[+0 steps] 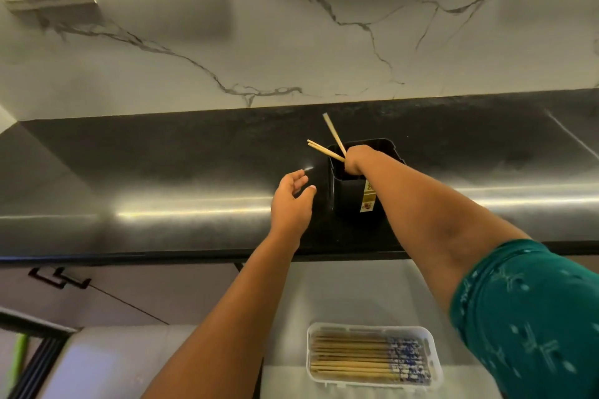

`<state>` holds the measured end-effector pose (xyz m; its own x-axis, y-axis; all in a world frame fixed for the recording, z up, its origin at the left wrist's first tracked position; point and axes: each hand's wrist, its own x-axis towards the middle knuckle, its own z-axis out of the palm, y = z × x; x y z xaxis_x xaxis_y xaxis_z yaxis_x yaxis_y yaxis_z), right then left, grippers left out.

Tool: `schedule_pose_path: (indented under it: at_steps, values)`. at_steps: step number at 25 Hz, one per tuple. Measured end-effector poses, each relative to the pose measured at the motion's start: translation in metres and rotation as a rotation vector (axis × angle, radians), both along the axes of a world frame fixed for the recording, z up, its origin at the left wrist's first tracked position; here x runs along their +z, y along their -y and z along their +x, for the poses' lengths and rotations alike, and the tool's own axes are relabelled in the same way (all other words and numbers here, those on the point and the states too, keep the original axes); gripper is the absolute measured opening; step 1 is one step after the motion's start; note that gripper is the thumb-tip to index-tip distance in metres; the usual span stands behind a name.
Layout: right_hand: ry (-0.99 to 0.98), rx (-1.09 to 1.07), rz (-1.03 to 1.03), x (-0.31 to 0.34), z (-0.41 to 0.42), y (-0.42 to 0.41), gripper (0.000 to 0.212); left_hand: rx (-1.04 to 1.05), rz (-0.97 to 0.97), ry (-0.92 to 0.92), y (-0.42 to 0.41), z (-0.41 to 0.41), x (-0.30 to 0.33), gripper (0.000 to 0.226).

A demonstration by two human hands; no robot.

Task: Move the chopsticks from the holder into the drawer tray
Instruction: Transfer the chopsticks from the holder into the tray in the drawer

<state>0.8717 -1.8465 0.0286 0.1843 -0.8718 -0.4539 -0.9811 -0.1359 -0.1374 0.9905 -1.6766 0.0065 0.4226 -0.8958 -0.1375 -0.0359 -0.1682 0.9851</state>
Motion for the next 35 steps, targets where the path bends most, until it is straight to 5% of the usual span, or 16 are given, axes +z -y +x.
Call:
schedule_pose_path:
  at_steps: [4,9,12,15,18,21,27,29,32,35]
  values:
    - [0.086,0.041,-0.143,0.003,-0.007,-0.004,0.025,-0.011,0.013,-0.008,-0.002,0.004,-0.001,0.044]
    - [0.788,-0.107,-0.439,0.074,-0.026,-0.058,0.019,-0.095,-0.123,0.207,-0.032,-0.022,0.027,0.051]
    - [1.043,-0.12,-0.511,0.097,-0.058,-0.124,0.016,-0.136,-0.25,0.305,-0.064,-0.044,0.048,0.053]
    - [1.091,-0.152,-0.232,0.076,-0.084,-0.191,0.02,-0.169,-0.194,-0.021,-0.095,-0.065,0.056,0.045]
    - [0.916,-0.04,0.212,0.039,-0.103,-0.246,0.016,-0.252,-0.058,-0.47,-0.121,-0.087,0.043,0.032]
    - [0.843,-0.069,0.504,0.008,-0.12,-0.276,0.006,-0.256,0.064,-0.566,-0.149,-0.107,0.013,0.03]
    - [0.596,-0.016,0.44,-0.026,-0.168,-0.303,0.024,-0.082,0.086,-0.776,-0.187,-0.118,-0.023,0.021]
    - [0.715,-0.183,0.465,-0.034,-0.193,-0.307,0.038,0.027,0.029,-0.831,-0.191,-0.11,-0.023,0.016]
    - [1.27,-0.69,0.483,-0.047,-0.207,-0.313,0.048,0.078,-0.008,-0.82,-0.198,-0.11,-0.022,0.015]
    - [1.489,-0.812,0.48,-0.063,-0.185,-0.321,0.051,0.036,0.024,-0.813,-0.208,-0.139,-0.03,0.013]
